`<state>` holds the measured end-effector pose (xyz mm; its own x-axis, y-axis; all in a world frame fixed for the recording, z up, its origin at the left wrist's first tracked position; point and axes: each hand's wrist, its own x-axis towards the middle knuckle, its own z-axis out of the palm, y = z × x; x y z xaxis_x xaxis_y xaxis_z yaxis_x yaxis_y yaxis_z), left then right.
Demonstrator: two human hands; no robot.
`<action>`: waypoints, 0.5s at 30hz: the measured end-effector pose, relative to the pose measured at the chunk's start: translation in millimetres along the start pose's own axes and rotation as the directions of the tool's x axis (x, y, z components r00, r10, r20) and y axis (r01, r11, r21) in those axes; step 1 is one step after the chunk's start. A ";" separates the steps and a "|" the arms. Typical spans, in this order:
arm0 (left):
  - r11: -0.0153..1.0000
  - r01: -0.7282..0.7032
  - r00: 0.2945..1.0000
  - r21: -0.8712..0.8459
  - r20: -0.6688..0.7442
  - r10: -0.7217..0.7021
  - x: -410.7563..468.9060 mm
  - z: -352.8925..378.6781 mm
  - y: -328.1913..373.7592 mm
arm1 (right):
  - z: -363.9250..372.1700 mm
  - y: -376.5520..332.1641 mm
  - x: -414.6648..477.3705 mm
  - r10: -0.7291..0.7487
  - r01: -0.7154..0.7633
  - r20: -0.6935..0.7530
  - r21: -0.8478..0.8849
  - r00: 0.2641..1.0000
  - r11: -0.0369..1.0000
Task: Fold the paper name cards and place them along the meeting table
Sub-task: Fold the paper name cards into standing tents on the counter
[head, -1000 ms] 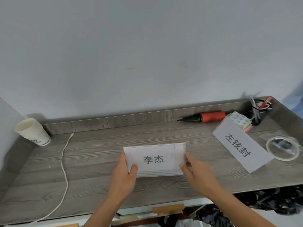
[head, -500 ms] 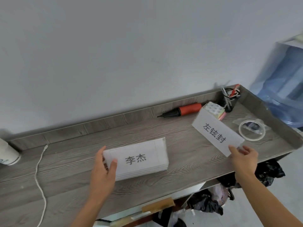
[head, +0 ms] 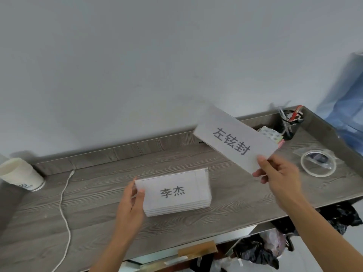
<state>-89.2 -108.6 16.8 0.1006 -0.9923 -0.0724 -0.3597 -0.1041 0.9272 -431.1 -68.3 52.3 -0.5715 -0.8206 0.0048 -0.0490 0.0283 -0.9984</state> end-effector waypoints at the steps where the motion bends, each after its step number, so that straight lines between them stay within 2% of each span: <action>1: 1.000 0.007 1.000 -0.027 -0.006 -0.007 -0.1 0.2 -2.1 | 8.6 -11.6 -5.2 -0.040 0.039 0.087 0.010 0.995 0.999; 3: 0.997 0.040 0.999 -0.061 0.004 -0.040 -1.5 -1.5 -0.1 | 26.7 -27.6 -14.7 -0.101 0.101 0.239 0.013 0.966 0.995; 5: 0.982 0.086 0.996 -0.168 0.017 -0.085 -1.9 -4.1 5.1 | 44.6 -31.0 -21.4 -0.127 0.145 0.355 -0.027 0.926 0.989; 9: 0.941 0.176 0.984 -0.290 0.018 -0.178 0.9 -11.0 11.0 | 71.8 -14.2 -30.1 -0.088 0.191 0.531 -0.142 0.843 0.971; 13: 0.944 0.194 0.981 -0.269 0.042 -0.190 -1.9 -11.9 14.9 | 78.9 6.5 -30.8 -0.036 0.254 0.583 -0.297 0.812 0.920; 15: 0.955 0.180 0.984 -0.235 0.054 -0.172 -2.9 -11.0 14.9 | 79.7 14.9 -31.2 -0.011 0.250 0.564 -0.349 0.825 0.903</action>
<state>-84.6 -106.6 34.9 0.1106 -0.9618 -0.2504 -0.1076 -0.2621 0.9590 -348.7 -87.9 32.7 -0.0088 -0.9998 -0.0172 -0.4734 0.0193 -0.8806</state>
